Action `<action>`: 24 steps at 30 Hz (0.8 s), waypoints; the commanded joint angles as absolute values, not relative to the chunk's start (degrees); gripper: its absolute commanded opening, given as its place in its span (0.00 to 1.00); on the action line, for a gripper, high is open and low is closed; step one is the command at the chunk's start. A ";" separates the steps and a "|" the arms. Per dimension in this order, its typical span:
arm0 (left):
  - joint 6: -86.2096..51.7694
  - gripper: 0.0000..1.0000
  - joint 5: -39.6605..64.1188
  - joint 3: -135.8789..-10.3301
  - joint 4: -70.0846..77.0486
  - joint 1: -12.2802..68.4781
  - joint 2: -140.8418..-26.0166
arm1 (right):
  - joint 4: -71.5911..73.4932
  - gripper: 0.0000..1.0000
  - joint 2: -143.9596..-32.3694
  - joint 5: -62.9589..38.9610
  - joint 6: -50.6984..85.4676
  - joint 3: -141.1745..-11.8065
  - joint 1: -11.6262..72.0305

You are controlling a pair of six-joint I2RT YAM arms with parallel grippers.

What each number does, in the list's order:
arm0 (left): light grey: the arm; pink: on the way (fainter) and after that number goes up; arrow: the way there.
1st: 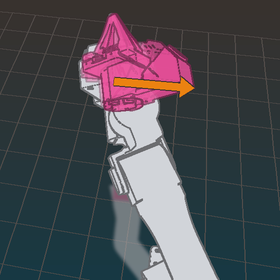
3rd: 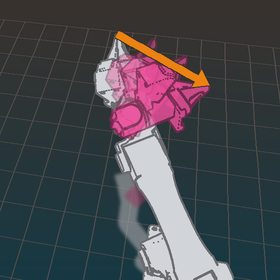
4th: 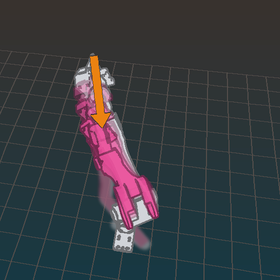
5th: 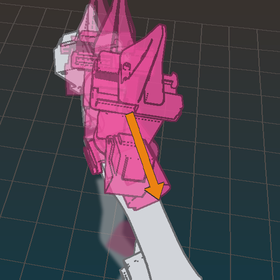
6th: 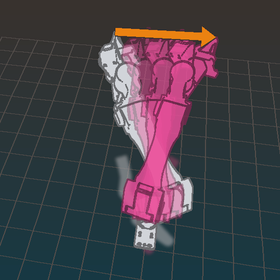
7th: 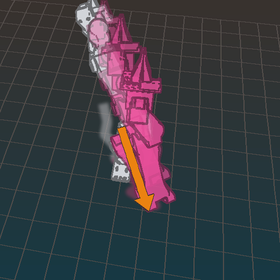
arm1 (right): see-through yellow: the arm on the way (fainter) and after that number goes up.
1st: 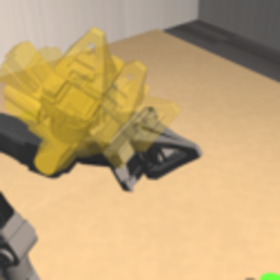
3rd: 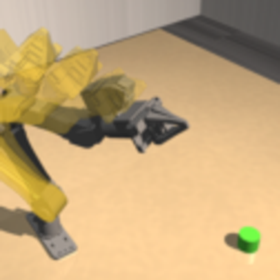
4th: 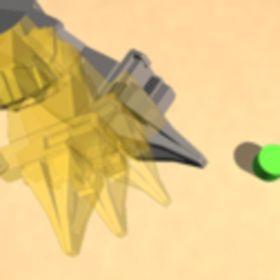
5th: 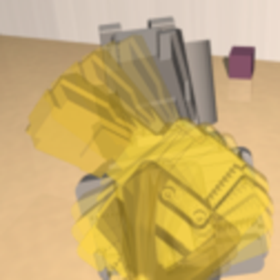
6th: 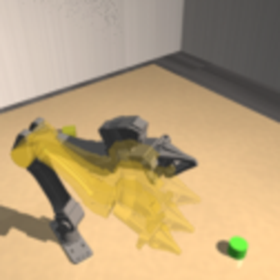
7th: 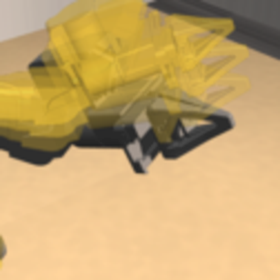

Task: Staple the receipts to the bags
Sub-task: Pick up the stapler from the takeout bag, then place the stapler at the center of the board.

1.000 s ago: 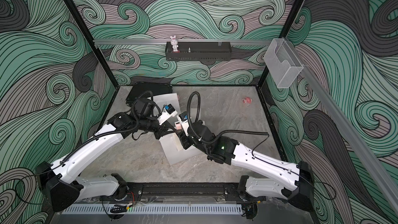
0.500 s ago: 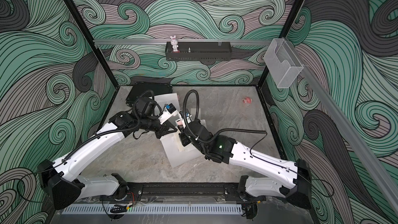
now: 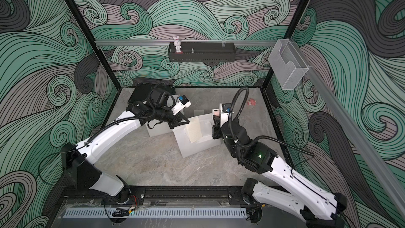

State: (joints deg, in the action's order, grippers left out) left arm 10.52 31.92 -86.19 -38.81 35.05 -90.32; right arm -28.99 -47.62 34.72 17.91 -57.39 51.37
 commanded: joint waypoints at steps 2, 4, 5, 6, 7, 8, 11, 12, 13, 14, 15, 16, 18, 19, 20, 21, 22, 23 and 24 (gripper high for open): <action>12.31 0.00 34.34 -96.91 -37.27 35.16 -99.09 | -39.38 0.09 -43.88 34.46 23.43 -52.85 46.68; 12.48 0.00 34.94 -101.68 -37.22 35.16 -103.53 | -41.04 0.08 -42.38 34.07 24.71 -50.95 45.10; 12.70 0.00 35.29 -104.28 -37.39 35.16 -105.83 | -41.62 0.09 -41.67 33.83 25.39 -50.06 44.25; 12.91 0.00 35.72 -106.90 -37.43 35.16 -108.23 | -42.22 0.09 -40.97 33.45 25.95 -49.22 43.38; 12.96 0.00 35.87 -109.08 -37.31 35.08 -110.17 | -42.24 0.09 -40.35 33.04 26.33 -48.46 42.70; 13.29 0.00 35.99 -111.78 -37.55 35.09 -112.54 | -42.44 0.09 -39.83 32.78 26.97 -47.56 41.86; 14.57 0.00 35.95 -120.96 -39.69 34.98 -119.36 | -42.63 0.09 -38.63 31.15 28.18 -45.47 39.72; 15.11 0.00 35.60 -123.60 -40.35 34.98 -121.34 | -42.59 0.09 -38.58 30.56 28.28 -44.99 39.07; 15.57 0.00 35.19 -126.29 -40.65 34.85 -123.30 | -42.75 0.09 -38.71 29.89 28.30 -44.38 38.33; 15.93 0.00 34.96 -128.28 -40.58 34.75 -125.15 | -42.63 0.09 -39.04 29.08 28.37 -43.84 37.39; 16.31 0.00 34.66 -130.06 -40.37 34.52 -126.51 | -42.61 0.09 -39.59 28.03 28.25 -43.56 36.36; 16.56 0.00 34.26 -131.84 -40.01 34.28 -128.12 | -42.60 0.09 -40.65 26.66 27.98 -43.34 35.09; 16.63 0.00 34.19 -134.39 -39.42 33.68 -130.31 | -42.40 0.10 -43.27 23.24 27.77 -42.99 32.15; 16.36 0.00 34.27 -134.81 -38.53 33.37 -130.90 | -42.37 0.11 -45.08 20.51 27.78 -42.98 30.28; 16.18 0.00 34.45 -134.71 -37.69 33.14 -131.26 | -42.40 0.12 -46.88 17.60 27.93 -42.98 28.36; 16.10 0.00 34.61 -134.75 -37.29 33.03 -131.46 | -42.39 0.14 -48.41 15.14 28.02 -42.90 26.95; 15.88 0.00 35.02 -134.82 -36.78 32.83 -131.57 | -42.51 0.15 -50.32 12.70 28.13 -42.90 25.49; 15.06 0.00 35.53 -134.76 -36.04 32.71 -131.49 | -42.53 0.15 -52.15 10.72 28.32 -42.81 24.24; 14.25 0.00 36.32 -134.80 -35.49 32.55 -131.41 | -42.60 0.14 -53.69 9.23 28.45 -42.51 23.17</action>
